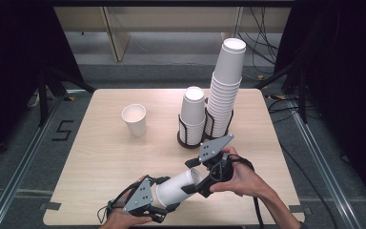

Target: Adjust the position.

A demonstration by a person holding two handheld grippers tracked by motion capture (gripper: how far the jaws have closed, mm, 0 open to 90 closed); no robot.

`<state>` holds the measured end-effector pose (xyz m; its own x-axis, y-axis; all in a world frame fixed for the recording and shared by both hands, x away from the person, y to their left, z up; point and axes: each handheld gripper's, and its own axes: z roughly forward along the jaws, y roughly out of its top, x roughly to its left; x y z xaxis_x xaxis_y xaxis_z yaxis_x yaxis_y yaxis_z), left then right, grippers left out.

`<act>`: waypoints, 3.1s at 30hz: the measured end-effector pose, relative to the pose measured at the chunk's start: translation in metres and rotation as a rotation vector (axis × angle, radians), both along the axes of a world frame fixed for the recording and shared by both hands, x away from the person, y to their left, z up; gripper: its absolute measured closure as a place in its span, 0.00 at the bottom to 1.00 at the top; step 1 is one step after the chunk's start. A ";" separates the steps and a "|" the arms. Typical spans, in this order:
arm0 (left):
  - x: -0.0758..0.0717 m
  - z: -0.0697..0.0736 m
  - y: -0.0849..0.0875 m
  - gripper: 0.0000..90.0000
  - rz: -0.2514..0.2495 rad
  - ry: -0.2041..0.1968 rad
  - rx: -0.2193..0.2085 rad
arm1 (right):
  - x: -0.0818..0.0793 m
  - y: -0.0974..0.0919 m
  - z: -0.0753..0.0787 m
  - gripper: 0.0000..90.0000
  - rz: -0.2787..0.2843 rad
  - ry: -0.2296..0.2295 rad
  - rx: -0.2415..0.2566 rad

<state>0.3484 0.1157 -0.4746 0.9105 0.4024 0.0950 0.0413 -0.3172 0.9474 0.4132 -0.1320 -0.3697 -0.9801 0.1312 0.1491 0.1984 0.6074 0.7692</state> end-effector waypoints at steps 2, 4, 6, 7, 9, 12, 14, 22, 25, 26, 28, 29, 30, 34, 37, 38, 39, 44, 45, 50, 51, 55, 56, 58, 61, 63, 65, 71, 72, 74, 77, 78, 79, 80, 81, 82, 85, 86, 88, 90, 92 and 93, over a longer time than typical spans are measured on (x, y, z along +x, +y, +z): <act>0.000 0.000 0.000 0.22 -0.003 0.003 0.001 | -0.002 0.003 0.004 0.22 0.020 -0.029 -0.044; 0.000 -0.001 -0.001 0.22 -0.011 0.003 0.004 | -0.004 0.006 0.007 0.22 0.050 -0.061 -0.096; 0.000 -0.001 -0.001 0.22 -0.015 0.004 0.028 | -0.007 0.010 0.010 0.22 0.073 -0.082 -0.143; 0.000 -0.001 -0.001 0.22 -0.018 0.006 0.035 | -0.007 0.010 0.010 0.22 0.073 -0.082 -0.143; 0.000 -0.001 -0.002 0.23 -0.036 0.004 0.044 | -0.009 0.014 0.013 0.22 0.105 -0.107 -0.198; 0.000 -0.001 -0.002 0.23 -0.044 0.006 0.075 | -0.014 0.025 0.014 0.22 0.162 -0.169 -0.317; 0.000 -0.001 -0.003 0.23 -0.045 0.017 0.074 | -0.017 0.027 0.015 0.22 0.154 -0.173 -0.357; -0.003 0.002 -0.006 0.23 -0.068 0.030 0.129 | -0.025 0.050 0.000 0.22 0.224 -0.225 -0.583; -0.002 0.003 -0.005 0.23 -0.079 0.034 0.126 | -0.028 0.052 -0.001 0.22 0.219 -0.212 -0.600; -0.003 0.004 -0.004 0.23 -0.075 0.034 0.139 | -0.025 0.054 -0.002 0.22 0.260 -0.240 -0.596; -0.003 0.006 -0.004 0.23 -0.084 0.036 0.150 | -0.025 0.055 -0.004 0.22 0.269 -0.242 -0.608; -0.003 0.006 -0.004 0.23 -0.093 0.038 0.140 | -0.027 0.055 -0.005 0.23 0.254 -0.236 -0.630; -0.003 0.007 -0.003 0.23 -0.092 0.039 0.147 | -0.027 0.055 -0.005 0.23 0.254 -0.236 -0.630; -0.003 0.008 -0.003 0.23 -0.107 0.046 0.145 | -0.028 0.055 -0.010 0.23 0.255 -0.226 -0.644; -0.004 0.008 -0.002 0.23 -0.111 0.053 0.166 | -0.025 0.057 -0.016 0.23 0.306 -0.252 -0.641; -0.004 0.008 -0.003 0.23 -0.114 0.059 0.160 | -0.023 0.057 -0.018 0.24 0.325 -0.264 -0.635; -0.004 0.008 -0.003 0.23 -0.112 0.051 0.159 | -0.023 0.057 -0.018 0.24 0.325 -0.264 -0.635; -0.004 0.008 -0.003 0.23 -0.131 0.058 0.152 | -0.029 0.056 -0.022 0.26 0.273 -0.205 -0.673; -0.004 0.008 -0.003 0.23 -0.130 0.059 0.148 | -0.028 0.056 -0.023 0.26 0.285 -0.217 -0.670; -0.003 0.008 -0.003 0.19 -0.130 0.070 0.146 | -0.028 0.055 -0.025 0.27 0.284 -0.214 -0.663; -0.002 0.007 -0.002 0.18 -0.131 0.072 0.134 | -0.027 0.055 -0.025 0.27 0.291 -0.220 -0.660; 0.000 0.006 0.000 0.13 -0.121 0.088 0.083 | -0.029 0.052 -0.025 0.27 0.265 -0.218 -0.655; 0.001 0.006 0.001 0.12 -0.124 0.094 0.078 | -0.025 0.053 -0.025 0.27 0.311 -0.263 -0.633; 0.002 0.005 0.001 0.12 -0.125 0.095 0.052 | -0.023 0.052 -0.026 0.27 0.336 -0.303 -0.597; 0.002 0.007 0.002 0.12 -0.122 0.104 0.025 | -0.025 0.046 -0.028 0.27 0.292 -0.273 -0.582; 0.003 0.008 0.004 0.12 -0.129 0.111 0.012 | -0.024 0.043 -0.028 0.27 0.291 -0.272 -0.571; 0.004 0.009 0.006 0.12 -0.127 0.119 -0.023 | -0.022 0.042 -0.029 0.27 0.313 -0.289 -0.553; 0.007 0.014 0.014 0.16 -0.100 0.124 -0.108 | -0.022 0.027 -0.031 0.27 0.245 -0.269 -0.517; 0.007 0.015 0.016 0.16 -0.085 0.125 -0.113 | -0.018 0.021 -0.033 0.27 0.240 -0.274 -0.482; 0.008 0.016 0.019 0.16 -0.062 0.115 -0.121 | -0.017 0.018 -0.034 0.27 0.225 -0.273 -0.468; 0.010 0.018 0.021 0.16 -0.019 0.104 -0.177 | -0.015 0.004 -0.037 0.27 0.130 -0.224 -0.381; 0.010 0.018 0.021 0.16 -0.019 0.104 -0.177 | -0.012 0.002 -0.037 0.27 0.126 -0.229 -0.358; 0.010 0.019 0.023 0.16 -0.002 0.102 -0.172 | -0.012 0.002 -0.037 0.27 0.126 -0.229 -0.358; 0.011 0.019 0.024 0.16 0.017 0.098 -0.182 | -0.008 -0.004 -0.039 0.27 0.107 -0.236 -0.298; 0.012 0.019 0.025 0.16 0.033 0.093 -0.200 | -0.008 -0.004 -0.039 0.27 0.107 -0.236 -0.298; 0.013 0.018 0.025 0.16 0.041 0.095 -0.227 | -0.009 -0.007 -0.039 0.27 0.069 -0.211 -0.288; 0.015 0.019 0.031 0.16 0.094 0.099 -0.233 | -0.005 -0.013 -0.041 0.27 0.048 -0.212 -0.217; 0.016 0.019 0.031 0.16 0.098 0.100 -0.242 | -0.005 -0.017 -0.041 0.27 0.022 -0.205 -0.171; 0.016 0.018 0.033 0.16 0.123 0.102 -0.251 | -0.004 -0.019 -0.041 0.27 0.015 -0.202 -0.155; 0.018 0.016 0.033 0.16 0.121 0.099 -0.264 | -0.003 -0.022 -0.042 0.27 -0.013 -0.204 -0.126; 0.017 0.016 0.033 0.16 0.135 0.110 -0.255 | -0.002 -0.024 -0.043 0.27 -0.024 -0.202 -0.102; 0.018 0.014 0.032 0.16 0.135 0.106 -0.266 | -0.002 -0.024 -0.044 0.27 -0.030 -0.194 -0.088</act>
